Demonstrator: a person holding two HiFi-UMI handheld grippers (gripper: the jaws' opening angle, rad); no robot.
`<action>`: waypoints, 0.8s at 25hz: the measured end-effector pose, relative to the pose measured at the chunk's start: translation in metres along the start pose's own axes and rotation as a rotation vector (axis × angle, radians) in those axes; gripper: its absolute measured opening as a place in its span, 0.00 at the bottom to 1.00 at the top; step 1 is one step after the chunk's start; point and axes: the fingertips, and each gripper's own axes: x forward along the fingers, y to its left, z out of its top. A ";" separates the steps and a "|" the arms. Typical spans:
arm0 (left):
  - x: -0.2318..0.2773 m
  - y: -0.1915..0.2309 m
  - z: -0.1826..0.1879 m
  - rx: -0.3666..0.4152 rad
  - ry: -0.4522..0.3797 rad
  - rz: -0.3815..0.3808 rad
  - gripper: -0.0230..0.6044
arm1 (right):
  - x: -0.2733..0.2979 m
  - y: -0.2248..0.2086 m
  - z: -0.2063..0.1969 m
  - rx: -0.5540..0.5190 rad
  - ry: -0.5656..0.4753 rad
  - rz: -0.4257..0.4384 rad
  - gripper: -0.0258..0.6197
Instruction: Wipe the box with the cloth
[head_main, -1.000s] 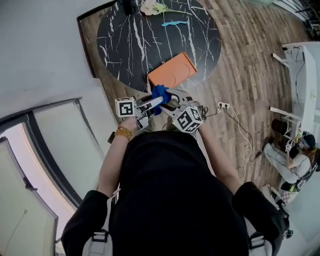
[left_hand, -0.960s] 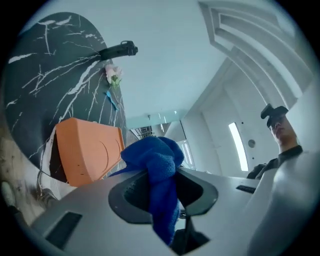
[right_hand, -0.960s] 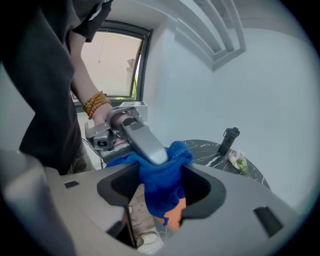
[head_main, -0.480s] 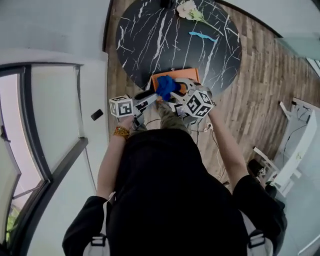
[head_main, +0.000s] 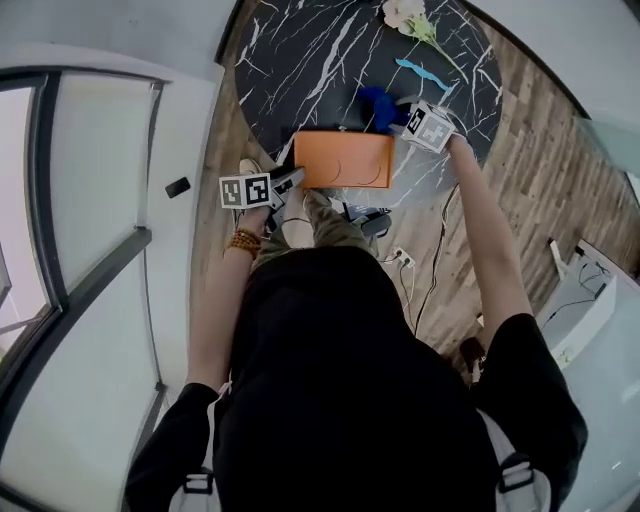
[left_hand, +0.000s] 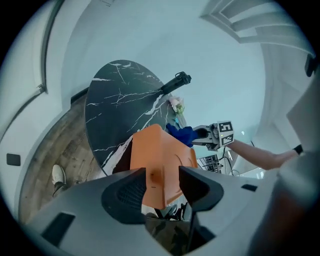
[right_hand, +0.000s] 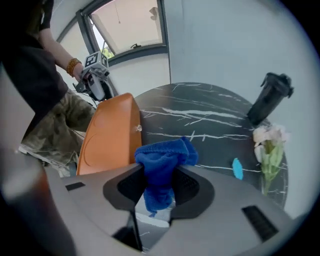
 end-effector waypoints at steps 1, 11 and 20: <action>0.004 0.003 -0.002 0.001 0.003 0.024 0.36 | 0.008 0.005 -0.001 -0.004 0.002 0.065 0.23; 0.014 0.016 -0.007 -0.070 -0.003 0.100 0.28 | 0.033 0.038 0.057 0.104 -0.169 0.468 0.23; 0.016 0.019 -0.008 -0.110 -0.017 0.086 0.29 | 0.056 0.055 0.131 -0.005 -0.229 0.525 0.23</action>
